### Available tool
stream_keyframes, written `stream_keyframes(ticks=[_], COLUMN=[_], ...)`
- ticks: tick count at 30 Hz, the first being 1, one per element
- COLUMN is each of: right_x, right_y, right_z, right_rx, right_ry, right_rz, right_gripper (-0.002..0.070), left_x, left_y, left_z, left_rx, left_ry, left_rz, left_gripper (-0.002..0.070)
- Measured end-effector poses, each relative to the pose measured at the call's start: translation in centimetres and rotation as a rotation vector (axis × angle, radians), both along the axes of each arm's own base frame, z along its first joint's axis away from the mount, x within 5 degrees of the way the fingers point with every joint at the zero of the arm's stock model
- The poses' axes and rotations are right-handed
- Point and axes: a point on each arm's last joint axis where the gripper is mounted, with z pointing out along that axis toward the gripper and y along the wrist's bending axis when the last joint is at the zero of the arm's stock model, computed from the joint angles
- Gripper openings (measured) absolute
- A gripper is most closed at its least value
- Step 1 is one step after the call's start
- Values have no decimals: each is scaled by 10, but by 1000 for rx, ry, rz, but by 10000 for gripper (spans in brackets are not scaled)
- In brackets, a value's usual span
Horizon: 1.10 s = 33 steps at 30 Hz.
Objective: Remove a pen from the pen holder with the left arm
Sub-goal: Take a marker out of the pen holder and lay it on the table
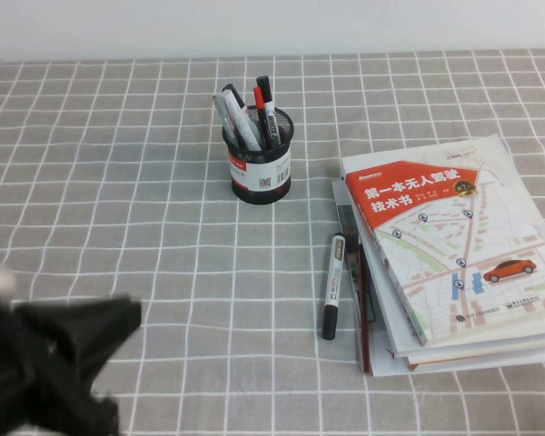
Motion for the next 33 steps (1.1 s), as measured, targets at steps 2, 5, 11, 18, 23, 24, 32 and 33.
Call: stream_keyframes(ticks=[2,5,11,18,23,24,32,33], right_x=[0,0,0,0,0,0,0,0], right_y=[0,0,0,0,0,0,0,0], right_z=[0,0,0,0,0,0,0,0], right_rx=[0,0,0,0,0,0,0,0], right_ry=[0,0,0,0,0,0,0,0], right_rz=[0,0,0,0,0,0,0,0], right_gripper=[-13,-13,-13,-13,-13,-13,-13,-13], left_x=[-10,-20,-26,-26,-32,-33,-43,-45], left_y=[5,11,18,23,34,36,60,63], left_z=[-10,-23,-24,-25,-45,-49,-96,-99], left_rx=[5,29,56,19,-55,-79,-180,-193], left_ry=[27,45,-21,-121,-199,-202,-178,-187], left_rz=[-12,-25,-21,17,99,125,376,405], left_gripper=[0,0,0,0,0,0,0,0])
